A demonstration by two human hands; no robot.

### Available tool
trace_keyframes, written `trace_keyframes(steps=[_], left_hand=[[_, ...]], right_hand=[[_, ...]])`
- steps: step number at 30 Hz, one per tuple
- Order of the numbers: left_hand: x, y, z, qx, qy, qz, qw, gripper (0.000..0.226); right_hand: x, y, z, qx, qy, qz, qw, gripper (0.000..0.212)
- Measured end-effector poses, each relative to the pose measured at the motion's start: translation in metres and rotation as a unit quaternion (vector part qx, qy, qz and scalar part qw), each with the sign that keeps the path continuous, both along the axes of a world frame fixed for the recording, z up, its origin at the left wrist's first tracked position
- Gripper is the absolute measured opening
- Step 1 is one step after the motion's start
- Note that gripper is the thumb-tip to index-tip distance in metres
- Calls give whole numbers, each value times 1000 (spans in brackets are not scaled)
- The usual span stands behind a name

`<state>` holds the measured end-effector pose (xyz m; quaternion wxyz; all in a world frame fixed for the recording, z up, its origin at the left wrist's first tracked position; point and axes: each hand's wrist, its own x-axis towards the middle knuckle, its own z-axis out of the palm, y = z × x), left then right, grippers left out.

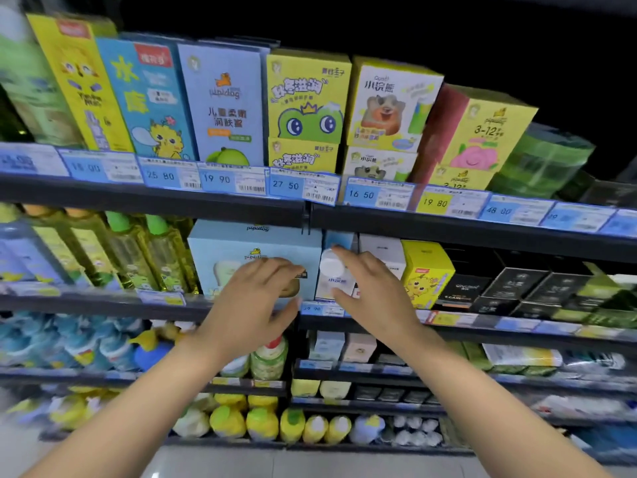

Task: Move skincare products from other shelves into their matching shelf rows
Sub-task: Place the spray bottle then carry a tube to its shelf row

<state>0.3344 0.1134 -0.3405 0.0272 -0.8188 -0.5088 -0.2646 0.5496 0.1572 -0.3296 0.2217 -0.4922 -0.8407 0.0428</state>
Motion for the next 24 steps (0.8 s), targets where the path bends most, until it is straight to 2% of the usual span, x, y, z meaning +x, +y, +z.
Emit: trace_keyframes(steps=[5, 9, 11, 12, 15, 18, 19, 21, 24], left_hand=[[0, 2, -10, -22, -34, 11, 999, 46], [6, 6, -17, -59, -84, 13, 995, 49], [14, 6, -16, -107, -134, 17, 985, 49], [20, 5, -15, -150, -187, 17, 971, 46], [42, 5, -8, -292, -391, 5, 873, 31], [59, 7, -2, -405, -516, 19, 755, 34], [64, 7, 1, -427, -538, 9, 727, 35], [72, 6, 6, -441, -570, -10, 693, 35], [77, 2, 11, -440, -617, 13, 652, 33]], right_hand=[[-2, 9, -8, 109, 1, 3, 994, 53], [8, 0, -10, 135, 14, 23, 990, 48], [15, -8, -12, 137, 25, 38, 990, 47], [19, -12, -13, 134, 31, 42, 990, 47], [29, -23, -16, 131, 36, 43, 990, 46], [33, -33, -17, 109, 48, 47, 992, 45], [34, -36, -17, 103, 50, 52, 992, 45], [34, -44, -16, 84, 57, 56, 993, 45], [36, -58, -10, -23, 94, 32, 995, 49]])
